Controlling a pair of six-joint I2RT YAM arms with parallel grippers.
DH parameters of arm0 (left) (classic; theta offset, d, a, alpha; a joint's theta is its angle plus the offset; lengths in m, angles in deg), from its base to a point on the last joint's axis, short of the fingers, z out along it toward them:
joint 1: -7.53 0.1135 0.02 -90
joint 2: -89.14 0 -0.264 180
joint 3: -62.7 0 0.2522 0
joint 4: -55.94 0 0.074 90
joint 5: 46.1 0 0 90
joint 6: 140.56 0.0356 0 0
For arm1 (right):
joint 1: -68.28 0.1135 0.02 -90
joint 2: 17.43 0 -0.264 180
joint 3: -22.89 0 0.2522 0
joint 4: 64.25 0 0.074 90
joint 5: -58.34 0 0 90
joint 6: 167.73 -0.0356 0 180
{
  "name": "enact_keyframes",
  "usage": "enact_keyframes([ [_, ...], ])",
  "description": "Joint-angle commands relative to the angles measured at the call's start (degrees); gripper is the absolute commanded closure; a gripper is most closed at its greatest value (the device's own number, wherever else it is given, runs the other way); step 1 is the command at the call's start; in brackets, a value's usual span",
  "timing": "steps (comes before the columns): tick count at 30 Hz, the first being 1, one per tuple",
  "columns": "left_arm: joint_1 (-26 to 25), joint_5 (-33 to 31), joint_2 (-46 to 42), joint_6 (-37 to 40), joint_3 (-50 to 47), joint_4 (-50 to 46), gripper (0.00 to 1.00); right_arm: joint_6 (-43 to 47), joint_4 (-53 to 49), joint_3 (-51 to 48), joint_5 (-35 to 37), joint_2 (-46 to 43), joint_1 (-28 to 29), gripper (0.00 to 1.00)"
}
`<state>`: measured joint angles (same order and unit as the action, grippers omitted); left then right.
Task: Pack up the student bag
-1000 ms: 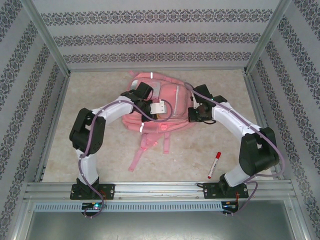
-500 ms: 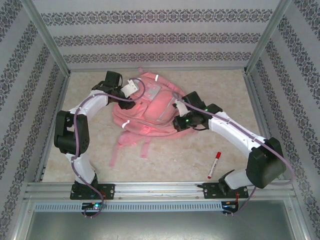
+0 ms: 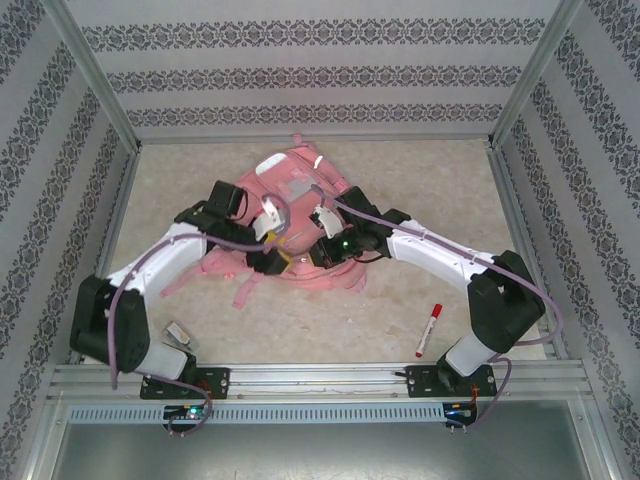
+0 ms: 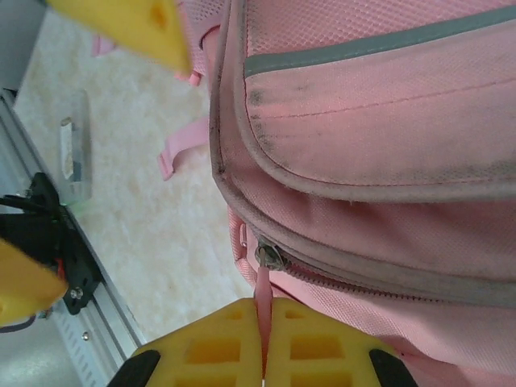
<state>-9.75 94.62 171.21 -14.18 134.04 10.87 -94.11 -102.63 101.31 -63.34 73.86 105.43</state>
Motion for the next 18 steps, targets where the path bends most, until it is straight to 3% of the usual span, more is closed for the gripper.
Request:
enact_keyframes([
  [1,-0.5,2.1,-0.3,18.4,-1.8,4.6,0.17,-1.5,5.2,-3.1,-6.2,-2.9,-1.7,1.00],
  [9,-8.3,-17.2,8.8,25.0,-1.4,15.7,0.26,-6.7,11.6,-3.5,-7.8,-2.9,-1.7,1.00],
  [11,-9.7,-21.8,10.2,26.3,-1.5,18.1,0.40,-6.0,10.2,-3.1,-6.9,-3.0,-1.6,1.00],
  [14,-10.2,-24.8,11.1,26.8,-0.2,17.5,0.90,-2.0,5.0,-2.9,-4.0,-3.6,-2.4,1.00],
  [15,-10.2,-25.0,10.9,27.5,0.3,16.1,1.00,0.0,2.9,-2.9,-2.2,-4.0,-3.0,1.00],
  [18,-9.8,-23.3,8.3,30.8,-1.2,15.1,1.00,4.8,-2.0,-3.4,5.0,-5.1,-5.0,1.00],
])
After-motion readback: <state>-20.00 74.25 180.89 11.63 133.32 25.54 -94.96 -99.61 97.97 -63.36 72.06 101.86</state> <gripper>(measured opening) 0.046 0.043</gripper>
